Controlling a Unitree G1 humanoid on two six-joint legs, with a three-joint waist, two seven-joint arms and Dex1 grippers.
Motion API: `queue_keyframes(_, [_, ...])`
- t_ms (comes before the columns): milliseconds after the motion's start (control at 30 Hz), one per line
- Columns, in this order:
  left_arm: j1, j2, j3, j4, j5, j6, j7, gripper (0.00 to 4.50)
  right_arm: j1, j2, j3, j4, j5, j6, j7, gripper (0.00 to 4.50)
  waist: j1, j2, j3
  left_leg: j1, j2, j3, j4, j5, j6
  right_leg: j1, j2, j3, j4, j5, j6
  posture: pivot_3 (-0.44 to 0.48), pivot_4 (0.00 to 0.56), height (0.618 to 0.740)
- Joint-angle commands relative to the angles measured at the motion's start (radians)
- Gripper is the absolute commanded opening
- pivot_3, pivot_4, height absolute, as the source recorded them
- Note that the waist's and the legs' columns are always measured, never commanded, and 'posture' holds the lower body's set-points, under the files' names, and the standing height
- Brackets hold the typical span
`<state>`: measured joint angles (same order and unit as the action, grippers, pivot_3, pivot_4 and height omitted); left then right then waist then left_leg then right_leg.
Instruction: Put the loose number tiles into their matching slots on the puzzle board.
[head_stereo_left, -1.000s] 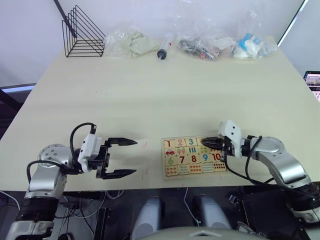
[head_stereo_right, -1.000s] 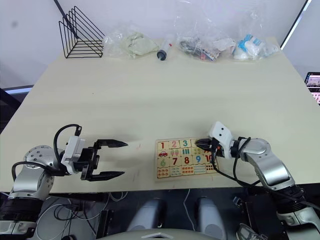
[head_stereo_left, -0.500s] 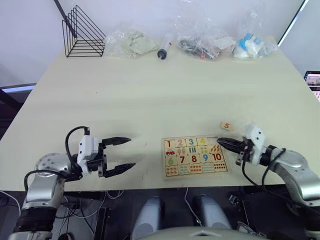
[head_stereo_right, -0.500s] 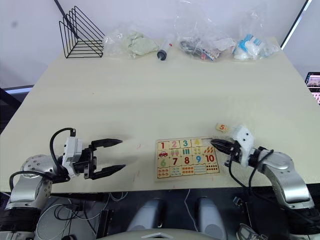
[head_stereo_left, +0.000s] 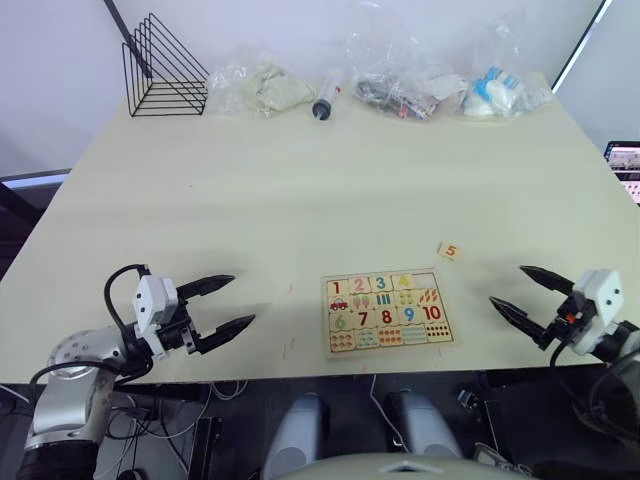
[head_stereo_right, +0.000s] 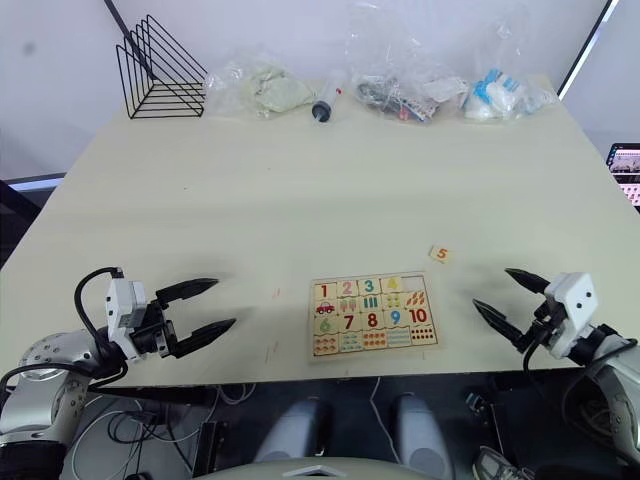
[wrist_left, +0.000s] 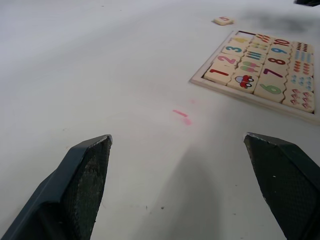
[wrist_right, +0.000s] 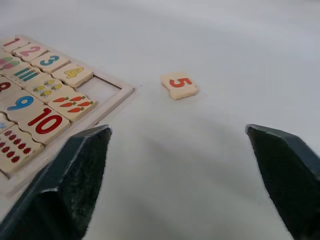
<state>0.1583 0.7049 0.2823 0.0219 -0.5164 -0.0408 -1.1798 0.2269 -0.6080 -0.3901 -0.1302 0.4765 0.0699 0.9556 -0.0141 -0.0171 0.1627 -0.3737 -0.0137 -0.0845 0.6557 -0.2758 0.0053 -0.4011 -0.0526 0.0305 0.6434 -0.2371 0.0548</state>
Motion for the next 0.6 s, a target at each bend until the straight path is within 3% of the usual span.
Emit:
queue_keyframes(33, [0.041,-0.012,0.055,-0.055,-0.019,0.003,0.041,4.5,0.043,0.015,-0.075,0.023,0.035,-0.063,0.016,4.43,0.001,0.0,0.0,0.001,0.0,0.0,0.0,0.0,0.0,0.001,0.0,0.0,0.0,0.0,0.0,0.0,0.15,0.74])
queue_keyframes(233, [0.084,-0.035,0.08,-0.075,-0.011,-0.007,0.079,4.5,0.085,0.055,-0.099,0.059,0.055,-0.121,0.024,4.43,0.002,0.0,0.0,0.01,0.0,0.002,-0.002,0.0,0.0,0.009,0.0,0.002,-0.001,-0.001,-0.001,0.0,0.15,0.74])
queue_keyframes(600, [0.096,-0.052,0.071,-0.081,-0.002,-0.006,0.084,4.5,0.089,0.074,-0.076,0.082,0.048,-0.167,0.006,4.43,0.002,0.001,0.0,0.011,0.0,0.005,-0.003,0.0,0.0,0.009,0.0,0.005,-0.001,-0.001,0.0,0.0,0.15,0.74])
